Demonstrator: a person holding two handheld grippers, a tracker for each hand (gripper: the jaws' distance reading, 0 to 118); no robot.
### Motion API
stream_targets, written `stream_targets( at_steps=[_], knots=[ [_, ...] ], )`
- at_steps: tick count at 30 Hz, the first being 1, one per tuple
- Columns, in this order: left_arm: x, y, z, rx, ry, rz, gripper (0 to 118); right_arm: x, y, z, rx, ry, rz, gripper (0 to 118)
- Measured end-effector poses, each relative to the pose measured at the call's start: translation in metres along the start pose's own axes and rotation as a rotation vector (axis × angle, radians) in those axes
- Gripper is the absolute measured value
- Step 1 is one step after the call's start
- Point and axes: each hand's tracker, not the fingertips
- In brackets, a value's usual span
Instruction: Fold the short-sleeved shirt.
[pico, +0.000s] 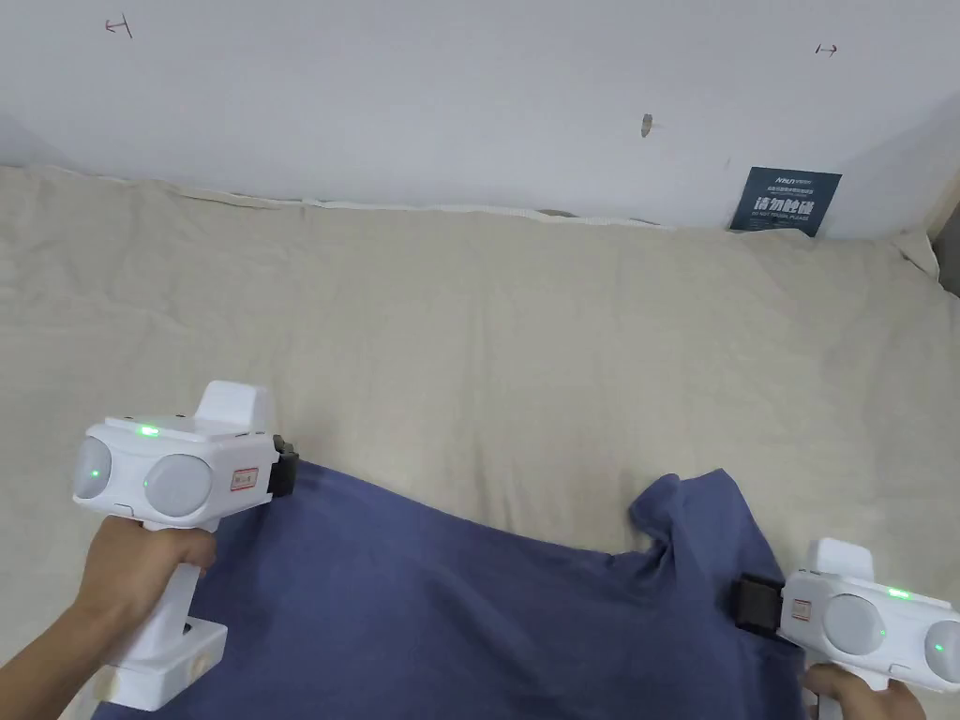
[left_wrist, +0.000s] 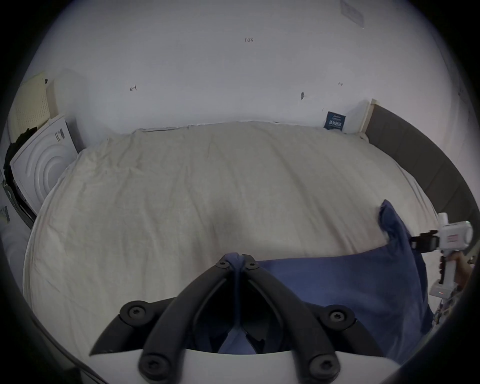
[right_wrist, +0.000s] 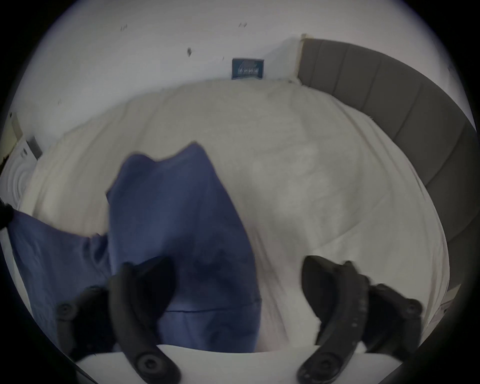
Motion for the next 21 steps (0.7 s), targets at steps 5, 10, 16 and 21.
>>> stream_targets(
  at_steps=[5,10,16,21],
  knots=[
    [0.003,-0.009,0.014,0.019,0.002,-0.037,4,-0.014,-0.007,0.008,0.023,0.023,0.025,34],
    [0.006,-0.009,0.042,0.047,0.024,-0.004,4,-0.015,-0.004,0.051,0.157,-0.014,0.074,6],
    [-0.009,0.022,0.09,0.161,0.067,0.026,4,-0.009,0.027,0.143,0.432,-0.019,0.17,6],
    [-0.025,0.07,0.153,0.355,0.136,0.057,4,-0.019,0.069,0.234,0.67,-0.069,0.191,6]
  ],
)
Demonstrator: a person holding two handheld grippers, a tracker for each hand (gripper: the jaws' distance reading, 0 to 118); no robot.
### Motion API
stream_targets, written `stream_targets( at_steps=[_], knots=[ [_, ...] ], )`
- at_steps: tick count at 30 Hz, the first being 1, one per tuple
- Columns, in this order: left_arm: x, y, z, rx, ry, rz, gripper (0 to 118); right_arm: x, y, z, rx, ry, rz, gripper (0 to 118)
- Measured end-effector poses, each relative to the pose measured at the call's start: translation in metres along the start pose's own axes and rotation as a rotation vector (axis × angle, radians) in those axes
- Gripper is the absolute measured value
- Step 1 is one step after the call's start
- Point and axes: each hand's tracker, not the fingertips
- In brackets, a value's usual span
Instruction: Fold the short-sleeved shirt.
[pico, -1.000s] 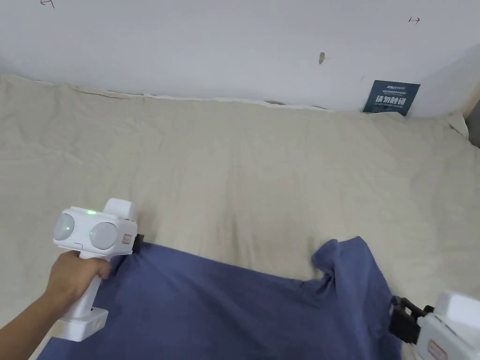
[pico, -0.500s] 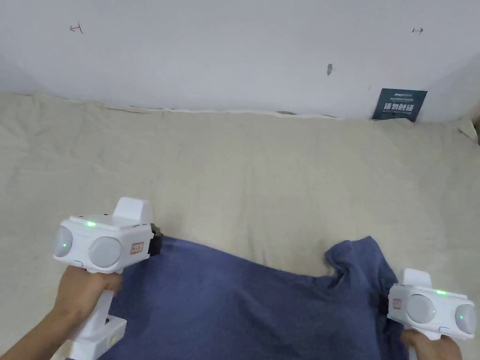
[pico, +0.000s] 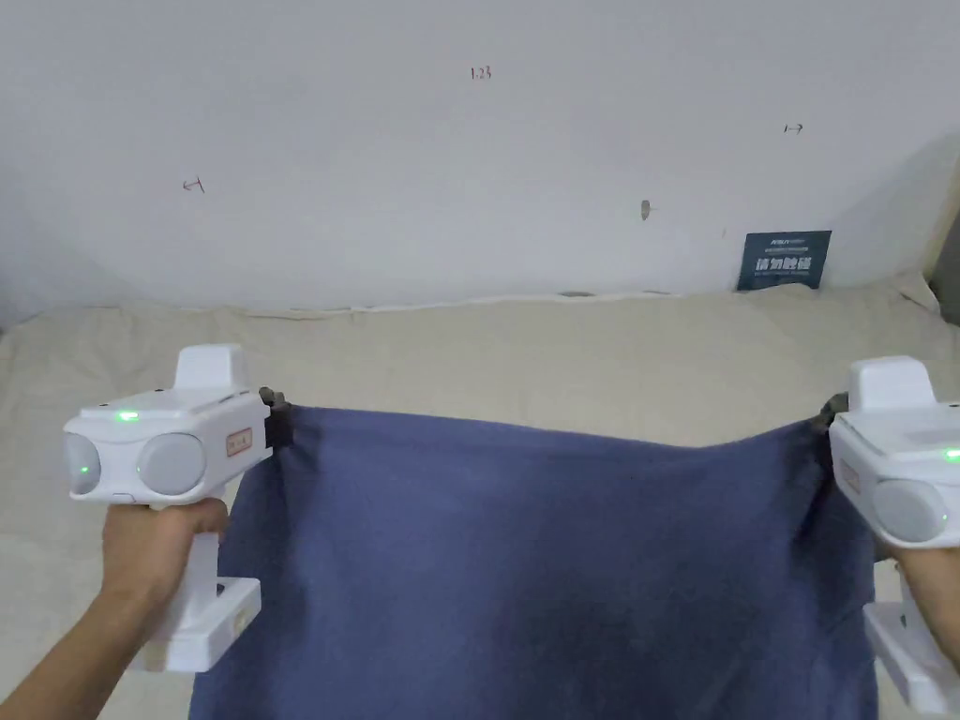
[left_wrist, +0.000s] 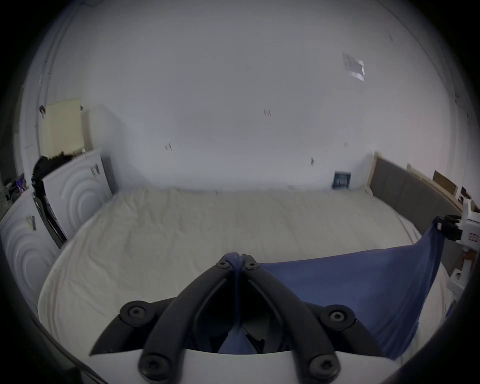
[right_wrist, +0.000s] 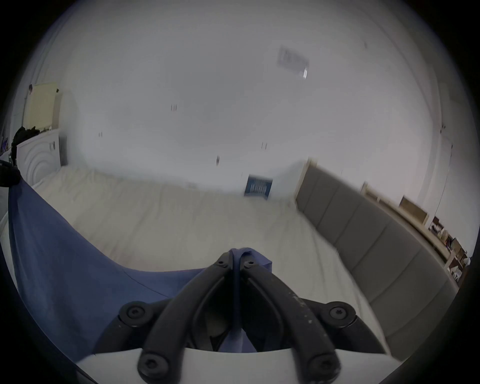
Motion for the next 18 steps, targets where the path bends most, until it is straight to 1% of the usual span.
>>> stream_targets(
  at_steps=[4,8,10,13,15,18],
  knots=[
    [-0.015,0.054,0.027,0.125,0.056,-0.022,4,0.008,0.068,0.026,0.178,0.008,-0.027,6],
    [-0.033,0.105,0.038,0.229,0.096,-0.014,4,0.011,0.131,0.041,0.315,0.026,-0.051,6],
    [-0.031,0.129,0.05,0.281,0.122,-0.008,4,0.013,0.158,0.046,0.362,0.027,-0.058,6],
    [-0.036,0.156,0.056,0.348,0.145,0.02,4,0.016,0.192,0.049,0.42,0.049,-0.101,6],
    [-0.04,0.17,0.056,0.379,0.161,0.046,4,0.016,0.208,0.048,0.453,0.061,-0.12,6],
    [-0.042,0.175,0.051,0.427,0.181,0.063,4,0.016,0.218,0.042,0.473,0.081,-0.135,6]
  ],
)
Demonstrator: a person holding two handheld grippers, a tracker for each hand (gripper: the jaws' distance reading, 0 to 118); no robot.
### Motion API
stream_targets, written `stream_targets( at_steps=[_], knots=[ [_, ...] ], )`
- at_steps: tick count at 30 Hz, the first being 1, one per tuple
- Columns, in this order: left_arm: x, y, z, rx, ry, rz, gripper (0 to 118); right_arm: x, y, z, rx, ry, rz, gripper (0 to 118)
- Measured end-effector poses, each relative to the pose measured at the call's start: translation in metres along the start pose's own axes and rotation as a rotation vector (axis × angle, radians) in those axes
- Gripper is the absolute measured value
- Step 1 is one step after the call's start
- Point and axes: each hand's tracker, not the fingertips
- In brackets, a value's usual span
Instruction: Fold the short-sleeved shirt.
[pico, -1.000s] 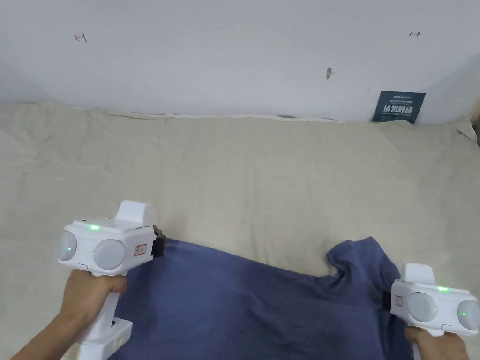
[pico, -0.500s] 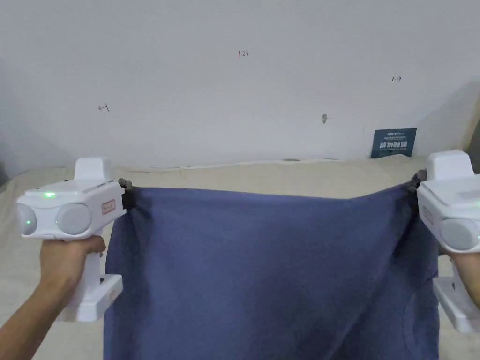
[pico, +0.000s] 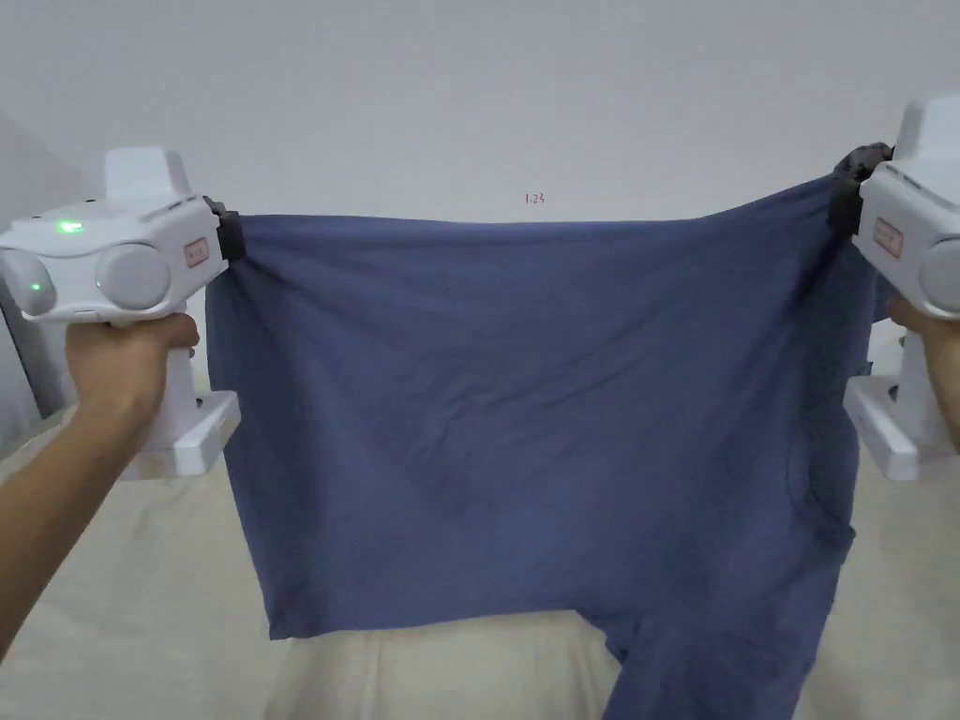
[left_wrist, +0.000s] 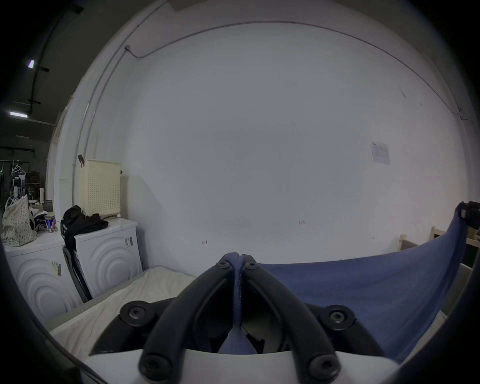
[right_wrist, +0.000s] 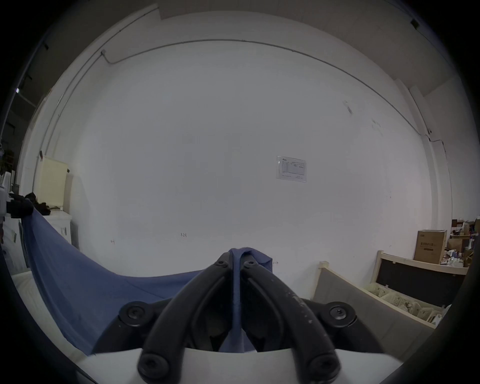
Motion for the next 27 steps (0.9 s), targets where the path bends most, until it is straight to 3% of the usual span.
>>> stream_targets(
  at_steps=[6,14,22,27],
  knots=[
    [-0.006,-0.054,-0.044,-0.07,0.009,0.002,4,-0.011,-0.052,-0.015,-0.054,0.041,-0.006,6],
    [-0.001,-0.185,-0.032,-0.317,-0.02,-0.061,4,-0.012,-0.183,-0.019,-0.347,0.086,-0.041,6],
    [-0.015,-0.309,0.031,-0.545,-0.037,-0.051,4,-0.003,-0.298,0.056,-0.569,0.117,-0.129,6],
    [-0.034,-0.358,0.118,-0.68,-0.043,0.006,4,0.009,-0.346,0.136,-0.685,0.141,-0.195,6]
  ],
)
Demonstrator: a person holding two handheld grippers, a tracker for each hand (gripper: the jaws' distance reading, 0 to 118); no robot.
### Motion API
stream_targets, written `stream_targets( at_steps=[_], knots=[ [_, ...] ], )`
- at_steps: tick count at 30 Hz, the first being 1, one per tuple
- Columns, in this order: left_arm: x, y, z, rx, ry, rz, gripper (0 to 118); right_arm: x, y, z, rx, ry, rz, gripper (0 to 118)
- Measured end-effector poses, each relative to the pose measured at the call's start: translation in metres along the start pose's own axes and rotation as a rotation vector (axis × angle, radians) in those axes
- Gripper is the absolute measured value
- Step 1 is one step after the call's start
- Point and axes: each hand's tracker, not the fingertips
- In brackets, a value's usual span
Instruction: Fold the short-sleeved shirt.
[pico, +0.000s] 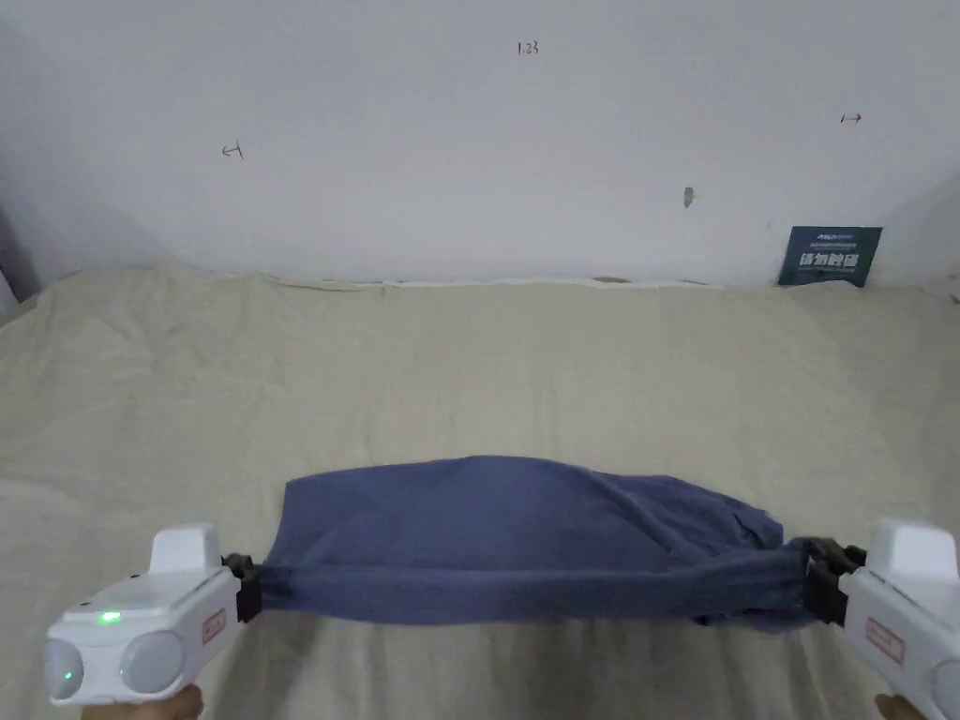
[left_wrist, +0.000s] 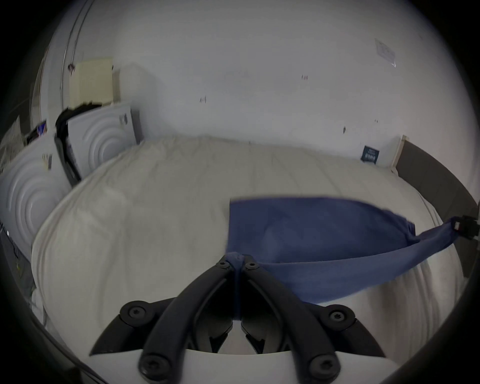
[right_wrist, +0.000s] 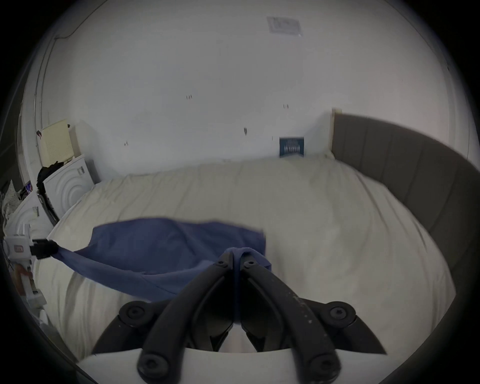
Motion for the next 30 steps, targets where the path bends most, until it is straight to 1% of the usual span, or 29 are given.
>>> stream_targets(
  at_steps=[3,4,6,11,14,17,18,19,20,22,23,24,25,26,27,29,30],
  knots=[
    [-0.011,-0.047,0.026,-0.052,0.006,0.029,4,0.008,-0.046,0.03,-0.049,0.004,-0.04,6],
    [-0.026,-0.062,0.019,-0.064,0.006,0.03,4,0.01,-0.058,0.04,-0.062,0.002,-0.048,6],
    [-0.033,-0.088,0.037,-0.082,0.016,0.027,4,0.013,-0.085,0.062,-0.099,0.008,-0.077,6],
    [-0.041,-0.133,0.076,-0.148,0.036,-0.052,4,0.019,-0.137,0.104,-0.168,0.006,-0.105,6],
    [-0.048,-0.154,0.083,-0.179,0.049,-0.072,4,0.016,-0.165,0.113,-0.244,-0.012,-0.098,6],
    [-0.047,-0.169,0.087,-0.236,0.067,-0.069,4,0.016,-0.19,0.106,-0.322,-0.041,-0.107,6],
    [-0.047,-0.173,0.083,-0.272,0.072,-0.066,4,0.015,-0.197,0.102,-0.342,-0.058,-0.095,6],
    [-0.047,-0.175,0.082,-0.267,0.068,-0.054,4,0.015,-0.202,0.098,-0.351,-0.067,-0.093,6],
    [-0.035,-0.174,0.096,-0.246,0.072,-0.052,4,0.014,-0.206,0.094,-0.353,-0.073,-0.084,6],
    [-0.026,-0.167,0.102,-0.256,0.082,-0.045,5,0.011,-0.207,0.09,-0.355,-0.081,-0.084,6],
    [-0.025,-0.164,0.103,-0.26,0.086,-0.042,9,0.01,-0.204,0.091,-0.357,-0.089,-0.086,7],
    [-0.035,-0.161,0.105,-0.265,0.085,-0.032,17,0.009,-0.2,0.093,-0.361,-0.092,-0.089,13],
    [-0.036,-0.158,0.107,-0.27,0.078,-0.015,32,0.009,-0.195,0.096,-0.36,-0.093,-0.096,25],
    [-0.035,-0.153,0.111,-0.27,0.064,0.022,67,0.005,-0.186,0.102,-0.352,-0.092,-0.096,45],
    [-0.033,-0.146,0.116,-0.255,0.047,0.058,88,0.002,-0.176,0.107,-0.325,-0.095,-0.086,65],
    [-0.036,-0.136,0.115,-0.202,0.019,0.098,99,-0.003,-0.153,0.116,-0.241,-0.097,-0.054,77],
    [-0.033,-0.125,0.123,-0.147,-0.001,0.114,107,-0.008,-0.136,0.121,-0.191,-0.097,-0.04,86]
  ],
)
